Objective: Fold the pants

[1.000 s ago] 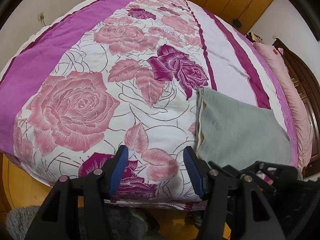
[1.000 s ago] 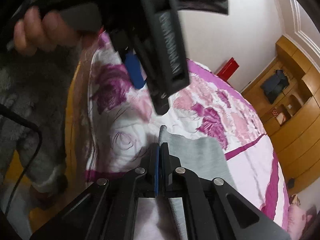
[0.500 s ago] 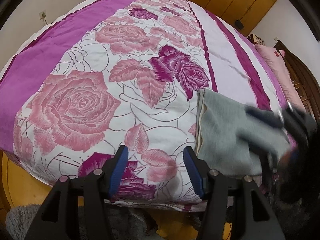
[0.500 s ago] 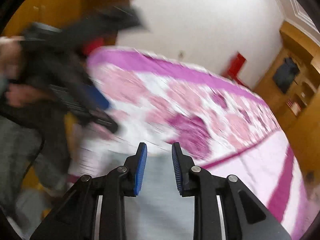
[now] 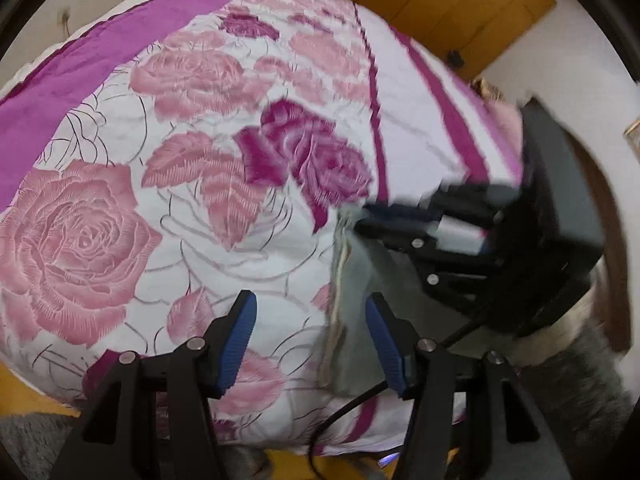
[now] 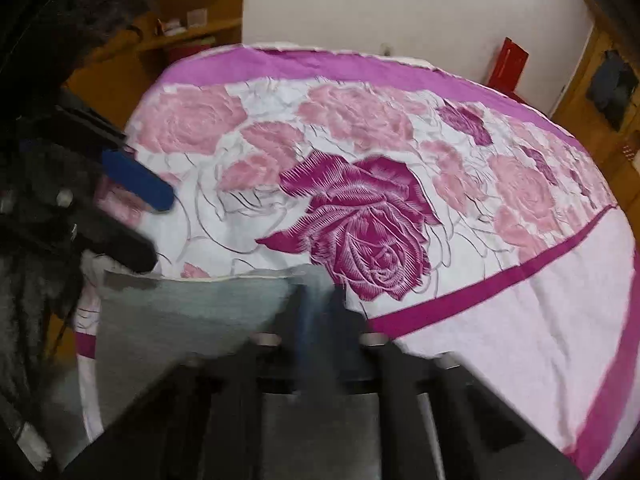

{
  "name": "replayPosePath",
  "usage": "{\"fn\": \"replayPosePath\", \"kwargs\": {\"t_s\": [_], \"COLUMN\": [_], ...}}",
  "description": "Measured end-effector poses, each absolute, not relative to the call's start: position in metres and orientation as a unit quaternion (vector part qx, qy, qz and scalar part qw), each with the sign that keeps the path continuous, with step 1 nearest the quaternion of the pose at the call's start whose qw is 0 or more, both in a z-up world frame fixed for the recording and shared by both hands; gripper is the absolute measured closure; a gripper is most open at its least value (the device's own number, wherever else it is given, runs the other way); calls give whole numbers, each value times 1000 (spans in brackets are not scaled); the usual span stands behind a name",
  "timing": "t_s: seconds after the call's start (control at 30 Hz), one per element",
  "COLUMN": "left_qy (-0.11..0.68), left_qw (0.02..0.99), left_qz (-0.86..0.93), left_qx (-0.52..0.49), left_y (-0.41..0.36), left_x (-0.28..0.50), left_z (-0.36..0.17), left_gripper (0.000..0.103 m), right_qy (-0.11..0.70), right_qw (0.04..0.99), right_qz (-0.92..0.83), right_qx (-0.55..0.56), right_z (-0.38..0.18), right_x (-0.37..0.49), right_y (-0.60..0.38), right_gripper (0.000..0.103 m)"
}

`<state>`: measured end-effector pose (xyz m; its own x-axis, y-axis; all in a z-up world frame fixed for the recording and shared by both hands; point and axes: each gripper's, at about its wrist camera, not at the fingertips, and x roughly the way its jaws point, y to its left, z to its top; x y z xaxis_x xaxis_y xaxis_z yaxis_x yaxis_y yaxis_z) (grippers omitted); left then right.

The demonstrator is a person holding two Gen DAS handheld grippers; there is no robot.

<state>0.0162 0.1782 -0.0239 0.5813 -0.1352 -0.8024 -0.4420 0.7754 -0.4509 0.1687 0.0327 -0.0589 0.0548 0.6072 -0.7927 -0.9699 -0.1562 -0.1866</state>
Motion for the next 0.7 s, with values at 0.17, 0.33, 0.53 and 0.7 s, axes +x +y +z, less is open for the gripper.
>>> {"fn": "replayPosePath", "kwargs": {"t_s": [0.17,0.33,0.53,0.7], "left_qy": [430,449,454,437], "left_qw": [837,829,827,844], "left_qz": [97,94,93,97], "left_qx": [-325,-320,-318,-296], "left_y": [179,174,173,167], "left_x": [15,19,20,24], "left_z": [-16,-20,-22,-14], "left_gripper": [44,44,44,44], "right_qy": [183,168,154,170], "right_qw": [619,623,628,704], "right_qz": [636,631,617,557], "right_qx": [-423,-430,-448,-407], "right_z": [-56,-54,-67,-40], "right_x": [157,154,149,154], "right_y": [34,41,47,23], "right_gripper": [103,103,102,92]}}
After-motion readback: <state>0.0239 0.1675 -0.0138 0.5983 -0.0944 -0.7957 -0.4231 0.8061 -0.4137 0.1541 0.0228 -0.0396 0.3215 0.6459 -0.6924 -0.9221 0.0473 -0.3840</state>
